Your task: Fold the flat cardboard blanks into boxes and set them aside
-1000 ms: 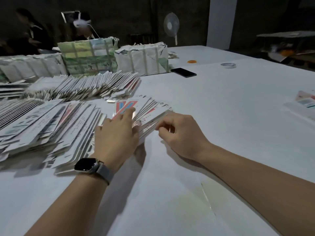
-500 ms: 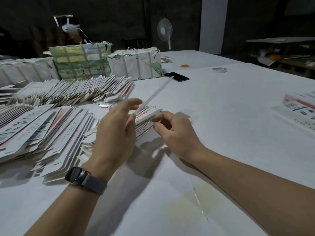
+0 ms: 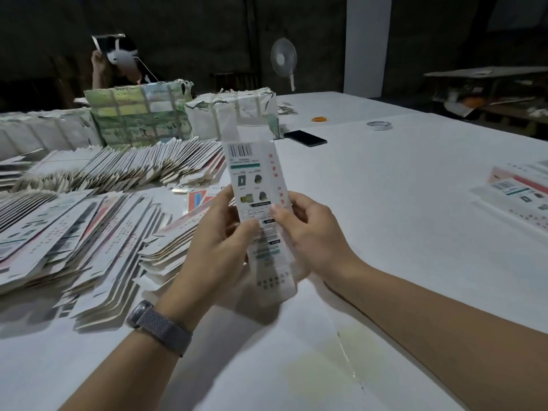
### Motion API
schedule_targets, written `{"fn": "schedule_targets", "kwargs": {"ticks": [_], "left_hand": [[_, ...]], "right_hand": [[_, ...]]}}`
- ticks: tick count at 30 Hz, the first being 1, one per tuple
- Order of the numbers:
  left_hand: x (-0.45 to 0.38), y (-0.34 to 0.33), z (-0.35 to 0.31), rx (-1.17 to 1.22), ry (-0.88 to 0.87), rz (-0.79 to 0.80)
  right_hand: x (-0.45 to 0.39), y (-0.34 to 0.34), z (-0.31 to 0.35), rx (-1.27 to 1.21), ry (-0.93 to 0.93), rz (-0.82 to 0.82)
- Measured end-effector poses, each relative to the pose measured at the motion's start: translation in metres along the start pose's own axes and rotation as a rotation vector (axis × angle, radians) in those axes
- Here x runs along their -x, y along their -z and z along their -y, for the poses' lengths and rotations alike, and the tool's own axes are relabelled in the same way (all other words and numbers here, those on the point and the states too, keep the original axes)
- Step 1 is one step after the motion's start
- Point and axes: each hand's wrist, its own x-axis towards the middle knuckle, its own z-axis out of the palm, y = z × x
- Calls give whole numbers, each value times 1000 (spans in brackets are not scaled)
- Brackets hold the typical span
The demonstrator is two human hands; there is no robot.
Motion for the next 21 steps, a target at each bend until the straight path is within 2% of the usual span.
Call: {"fn": "schedule_targets", "kwargs": {"ticks": [4, 9, 13, 17, 21], "left_hand": [[-1, 1, -4, 91, -10, -33], [3, 5, -10, 298, 190, -30], [5, 4, -11, 368, 256, 50], [6, 1, -10, 374, 284, 93], [8, -2, -10, 406, 338, 137]], "right_hand": [[4, -3, 0, 11, 5, 60], [8, -4, 2, -54, -9, 155], [6, -4, 0, -31, 22, 111], [4, -2, 1, 102, 98, 15], [3, 0, 0, 81, 77, 80]]}}
